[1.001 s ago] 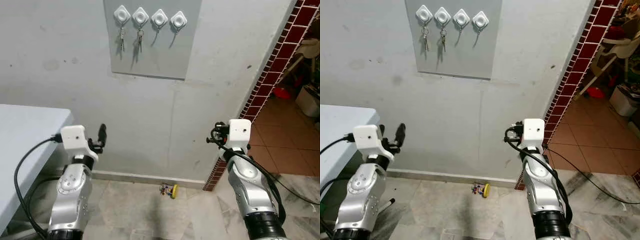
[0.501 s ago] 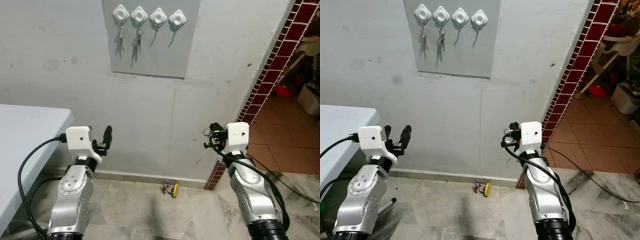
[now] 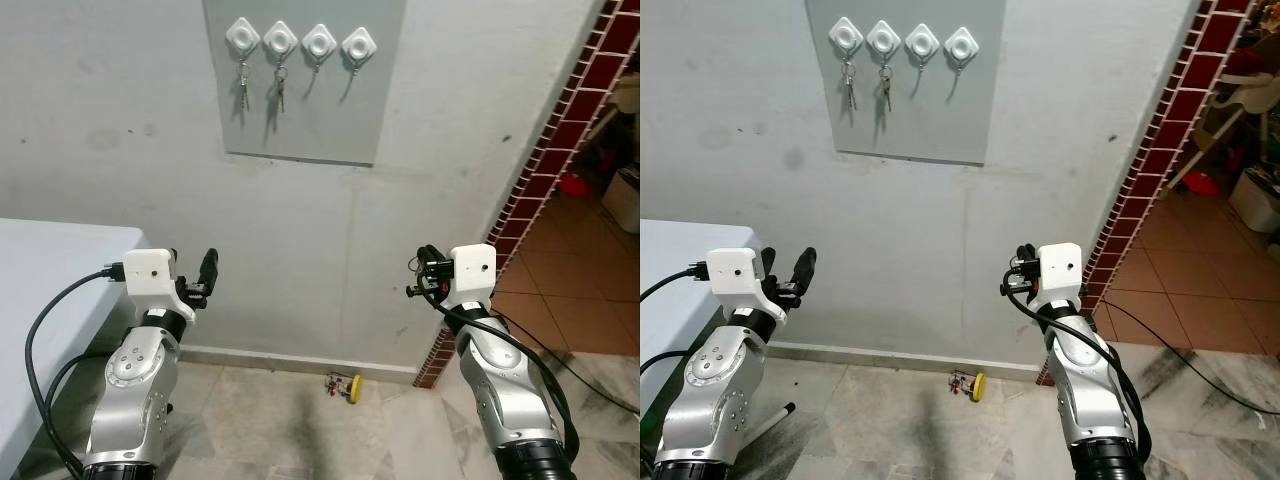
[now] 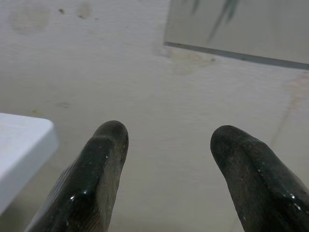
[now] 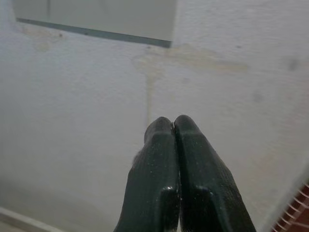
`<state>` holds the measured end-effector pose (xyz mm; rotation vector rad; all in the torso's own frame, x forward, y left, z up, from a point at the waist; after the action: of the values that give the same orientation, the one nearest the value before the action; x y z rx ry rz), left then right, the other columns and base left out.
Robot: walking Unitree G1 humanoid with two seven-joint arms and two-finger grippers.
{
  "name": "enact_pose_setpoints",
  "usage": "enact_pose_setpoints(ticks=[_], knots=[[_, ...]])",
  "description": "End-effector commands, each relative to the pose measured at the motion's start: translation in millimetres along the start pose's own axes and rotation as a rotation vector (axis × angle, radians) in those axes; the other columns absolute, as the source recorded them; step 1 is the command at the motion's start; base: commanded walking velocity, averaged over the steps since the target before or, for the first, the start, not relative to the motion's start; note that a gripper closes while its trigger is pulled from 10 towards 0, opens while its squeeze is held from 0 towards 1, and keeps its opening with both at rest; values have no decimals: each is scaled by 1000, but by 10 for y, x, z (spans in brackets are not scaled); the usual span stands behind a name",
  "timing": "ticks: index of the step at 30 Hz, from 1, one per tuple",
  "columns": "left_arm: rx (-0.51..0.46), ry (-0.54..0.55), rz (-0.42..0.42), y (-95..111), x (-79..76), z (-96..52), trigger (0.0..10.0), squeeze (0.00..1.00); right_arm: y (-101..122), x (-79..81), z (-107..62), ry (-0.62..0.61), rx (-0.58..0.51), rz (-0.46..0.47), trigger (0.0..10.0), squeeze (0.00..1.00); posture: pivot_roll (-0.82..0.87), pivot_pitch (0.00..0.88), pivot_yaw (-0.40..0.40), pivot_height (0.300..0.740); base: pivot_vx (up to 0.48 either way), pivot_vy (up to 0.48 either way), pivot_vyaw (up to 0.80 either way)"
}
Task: Hang keys on a hook
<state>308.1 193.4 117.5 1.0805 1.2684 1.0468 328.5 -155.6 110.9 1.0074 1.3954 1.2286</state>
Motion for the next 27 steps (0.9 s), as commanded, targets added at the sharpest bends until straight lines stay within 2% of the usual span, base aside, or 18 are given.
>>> enact_pose_setpoints(ticks=[1,13,27], knots=[[-22,-5,6,84,1,27,10000,0,80,16,27,9,-32,-10,10000,0,-99,14,-29,740,364,0,0],[-21,-8,7,84,-7,33,10000,0,70,29,26,15,-29,-11,10000,0,-96,2,-30,740,450,0,0],[-38,12,20,100,7,35,10000,0,63,37,19,16,-29,-12,10000,0,-94,2,-29,740,335,0,0]])
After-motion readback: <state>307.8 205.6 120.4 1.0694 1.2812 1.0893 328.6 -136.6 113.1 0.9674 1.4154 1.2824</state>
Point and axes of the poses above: a point about 5 cm out from each wrist's last joint towards the gripper, its own z axis pointing out of the wrist towards the gripper, its own y axis along the axis of the wrist's last joint, x = y × z, the point moved 2 cm from there along z, pointing out of the wrist towards the gripper, and after that the axes turned 6 degrees about -z, right-handed, at the moved point
